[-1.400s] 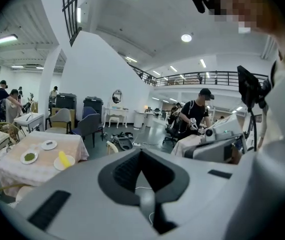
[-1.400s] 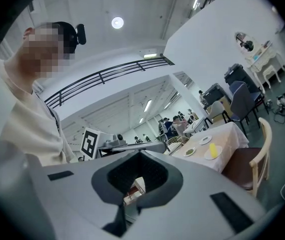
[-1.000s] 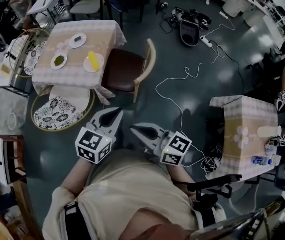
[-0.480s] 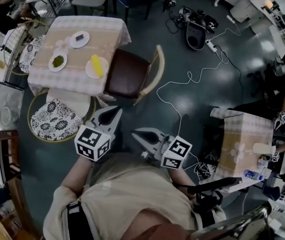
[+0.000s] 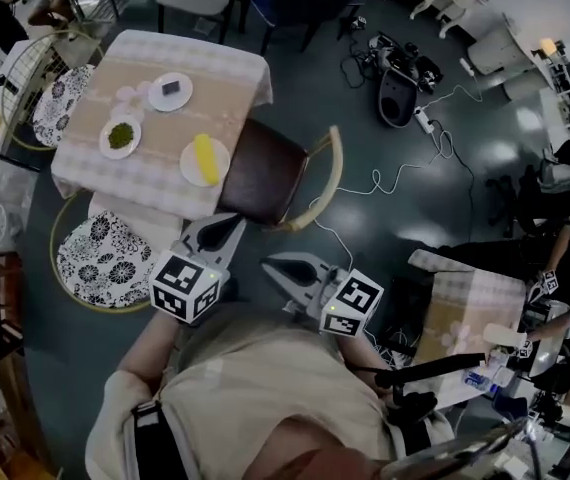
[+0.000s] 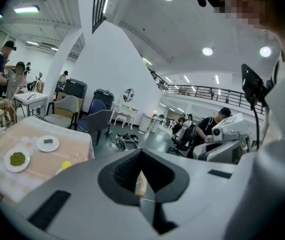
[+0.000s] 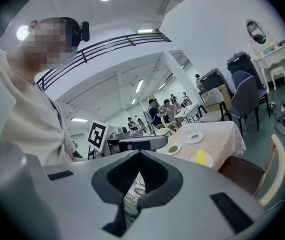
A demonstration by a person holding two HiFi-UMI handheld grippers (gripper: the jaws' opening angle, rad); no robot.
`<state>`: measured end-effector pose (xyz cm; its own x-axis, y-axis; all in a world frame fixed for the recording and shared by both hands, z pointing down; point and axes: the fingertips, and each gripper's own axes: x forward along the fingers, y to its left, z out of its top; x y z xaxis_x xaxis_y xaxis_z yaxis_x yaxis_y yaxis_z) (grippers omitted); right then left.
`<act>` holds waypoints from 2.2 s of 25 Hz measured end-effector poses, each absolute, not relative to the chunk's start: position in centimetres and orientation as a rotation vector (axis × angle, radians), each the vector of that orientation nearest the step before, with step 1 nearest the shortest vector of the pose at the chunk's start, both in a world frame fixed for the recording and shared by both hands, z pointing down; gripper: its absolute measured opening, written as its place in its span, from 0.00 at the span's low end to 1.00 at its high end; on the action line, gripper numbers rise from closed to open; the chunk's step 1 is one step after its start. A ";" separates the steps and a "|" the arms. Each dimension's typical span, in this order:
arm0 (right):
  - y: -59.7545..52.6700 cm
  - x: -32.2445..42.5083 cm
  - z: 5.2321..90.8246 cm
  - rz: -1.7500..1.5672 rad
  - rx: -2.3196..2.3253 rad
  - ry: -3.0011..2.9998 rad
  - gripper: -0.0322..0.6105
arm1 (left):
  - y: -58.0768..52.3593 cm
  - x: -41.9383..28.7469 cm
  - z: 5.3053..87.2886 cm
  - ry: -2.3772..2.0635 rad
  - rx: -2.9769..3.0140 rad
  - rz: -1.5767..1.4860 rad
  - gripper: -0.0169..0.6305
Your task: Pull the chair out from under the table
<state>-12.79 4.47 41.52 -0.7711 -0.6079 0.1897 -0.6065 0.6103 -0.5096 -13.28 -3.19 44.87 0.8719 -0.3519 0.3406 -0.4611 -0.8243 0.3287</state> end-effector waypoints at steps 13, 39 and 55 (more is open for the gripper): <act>-2.4 -13.8 41.4 -0.912 -1.060 2.895 0.06 | -9.7 -14.8 45.2 -0.618 2.607 0.306 0.04; -3.7 -4.4 41.0 -0.865 -0.882 2.874 0.06 | -9.2 -4.7 43.5 -0.775 2.627 0.414 0.04; -4.5 3.7 44.2 -0.931 -0.931 2.907 0.06 | -8.8 -1.1 42.9 -0.987 2.582 0.463 0.04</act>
